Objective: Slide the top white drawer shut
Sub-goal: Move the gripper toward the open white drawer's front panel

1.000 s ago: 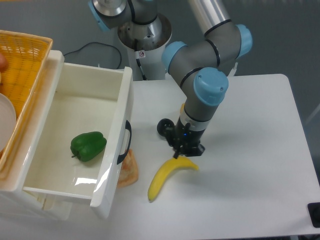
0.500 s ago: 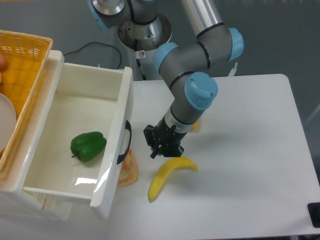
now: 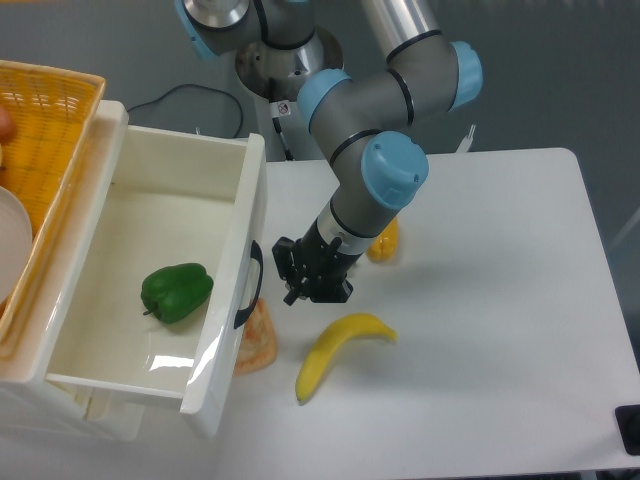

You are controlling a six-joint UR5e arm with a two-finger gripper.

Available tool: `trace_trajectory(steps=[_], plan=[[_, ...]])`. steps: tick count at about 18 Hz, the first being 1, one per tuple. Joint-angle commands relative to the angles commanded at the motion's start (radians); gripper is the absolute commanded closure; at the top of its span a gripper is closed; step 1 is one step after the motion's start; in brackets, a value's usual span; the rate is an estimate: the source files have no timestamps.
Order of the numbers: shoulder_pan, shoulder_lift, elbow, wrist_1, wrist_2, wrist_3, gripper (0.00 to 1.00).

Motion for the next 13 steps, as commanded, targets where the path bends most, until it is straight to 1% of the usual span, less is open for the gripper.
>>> trace_trajectory(steps=[5,10,13], plan=[[0.000,0.012,0.000,-0.020,-0.020,0.000,1.00],[-0.012,0.017,0.000,-0.023,-0.034,-0.002,1.00],[-0.014,0.029,-0.002,-0.040,-0.040,0.000,1.00]])
